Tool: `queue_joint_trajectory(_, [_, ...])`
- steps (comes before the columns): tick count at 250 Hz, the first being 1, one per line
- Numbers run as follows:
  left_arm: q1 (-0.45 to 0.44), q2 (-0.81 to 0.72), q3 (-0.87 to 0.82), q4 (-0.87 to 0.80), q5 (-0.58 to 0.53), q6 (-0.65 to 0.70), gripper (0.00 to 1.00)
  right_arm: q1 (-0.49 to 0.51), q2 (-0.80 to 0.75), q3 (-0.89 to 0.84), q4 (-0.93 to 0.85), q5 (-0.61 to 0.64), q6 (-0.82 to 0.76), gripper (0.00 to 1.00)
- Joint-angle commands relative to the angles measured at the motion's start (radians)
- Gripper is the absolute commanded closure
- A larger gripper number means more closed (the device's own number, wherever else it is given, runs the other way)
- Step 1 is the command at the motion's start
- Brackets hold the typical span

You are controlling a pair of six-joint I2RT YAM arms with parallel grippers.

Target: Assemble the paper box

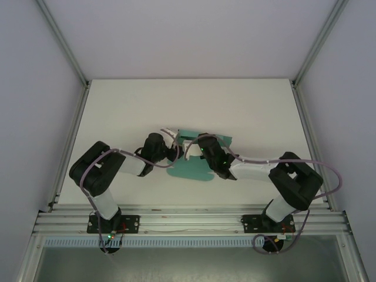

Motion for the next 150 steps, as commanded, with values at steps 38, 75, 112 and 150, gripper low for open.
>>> queue_joint_trajectory(38, [0.000, 0.046, 0.021, 0.228, 0.025, 0.017, 0.39, 0.026, 0.040, 0.018, -0.173, -0.049, 0.072, 1.00])
queue_joint_trajectory(75, [0.000, 0.068, 0.064, 0.218, 0.026, 0.021, 0.54, 0.027, 0.031, 0.041, -0.235, -0.088, 0.149, 1.00])
queue_joint_trajectory(112, [0.000, 0.081, 0.087, 0.196, 0.004, 0.008, 0.66, 0.026, 0.039, 0.047, -0.260, -0.089, 0.178, 1.00])
queue_joint_trajectory(150, [0.000, 0.091, 0.090, 0.200, -0.102, -0.033, 0.87, 0.028, 0.043, 0.059, -0.286, -0.097, 0.218, 1.00])
